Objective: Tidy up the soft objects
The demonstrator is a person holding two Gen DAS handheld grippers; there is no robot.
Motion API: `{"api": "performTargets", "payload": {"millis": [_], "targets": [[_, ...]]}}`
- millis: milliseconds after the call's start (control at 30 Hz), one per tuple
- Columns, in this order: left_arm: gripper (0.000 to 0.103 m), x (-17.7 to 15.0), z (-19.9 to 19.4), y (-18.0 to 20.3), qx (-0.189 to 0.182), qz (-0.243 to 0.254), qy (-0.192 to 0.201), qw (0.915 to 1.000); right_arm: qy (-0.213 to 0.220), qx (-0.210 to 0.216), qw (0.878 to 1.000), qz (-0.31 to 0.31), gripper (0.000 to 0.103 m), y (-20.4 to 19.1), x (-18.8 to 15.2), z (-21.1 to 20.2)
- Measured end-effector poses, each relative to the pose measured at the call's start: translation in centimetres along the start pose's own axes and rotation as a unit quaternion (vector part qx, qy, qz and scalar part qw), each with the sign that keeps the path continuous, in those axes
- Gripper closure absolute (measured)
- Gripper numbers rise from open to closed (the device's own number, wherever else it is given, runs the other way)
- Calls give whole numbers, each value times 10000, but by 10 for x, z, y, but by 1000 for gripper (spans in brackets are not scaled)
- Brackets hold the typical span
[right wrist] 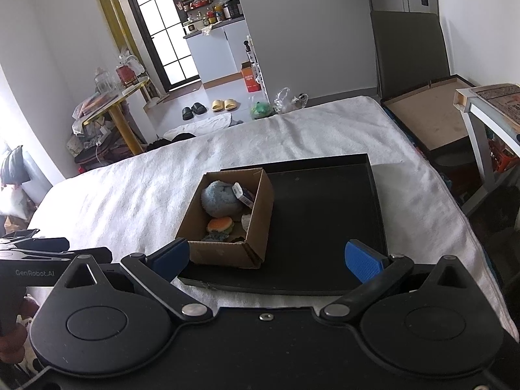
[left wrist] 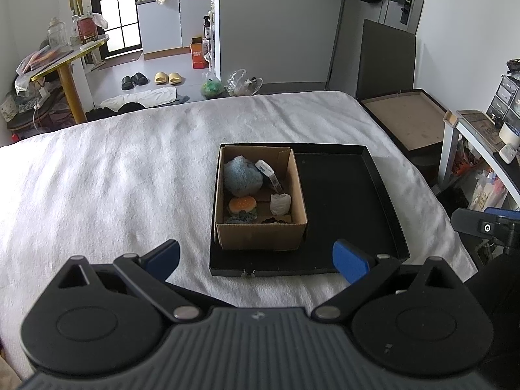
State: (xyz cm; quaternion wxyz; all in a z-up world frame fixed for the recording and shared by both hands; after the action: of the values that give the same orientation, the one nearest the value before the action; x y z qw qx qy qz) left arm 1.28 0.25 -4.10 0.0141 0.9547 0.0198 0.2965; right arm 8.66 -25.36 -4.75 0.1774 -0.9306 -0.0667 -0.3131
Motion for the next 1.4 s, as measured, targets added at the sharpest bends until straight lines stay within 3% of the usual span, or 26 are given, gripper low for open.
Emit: {"api": "performTargets", "payload": {"millis": [1033, 1400], "targets": [[3, 3, 9, -7, 24, -5, -135, 9999, -7, -41, 10000, -23, 0, -2, -2, 3], [3, 4, 8, -2, -18, 65, -11, 10000, 1, 3, 10000, -10, 0, 0, -2, 4]]}}
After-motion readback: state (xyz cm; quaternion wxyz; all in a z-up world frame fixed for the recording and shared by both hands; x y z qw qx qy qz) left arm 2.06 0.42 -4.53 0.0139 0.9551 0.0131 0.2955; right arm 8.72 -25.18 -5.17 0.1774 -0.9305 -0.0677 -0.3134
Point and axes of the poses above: each gripper's, at about its wrist camera, not at the fingertips, and z roughly the way its jaws point, y to its right, x to its top, the point moved 8 cm from there along z, roughly the way its jaws point, and after that the axes turned 6 degrees about -y, right-handed, at the moved point
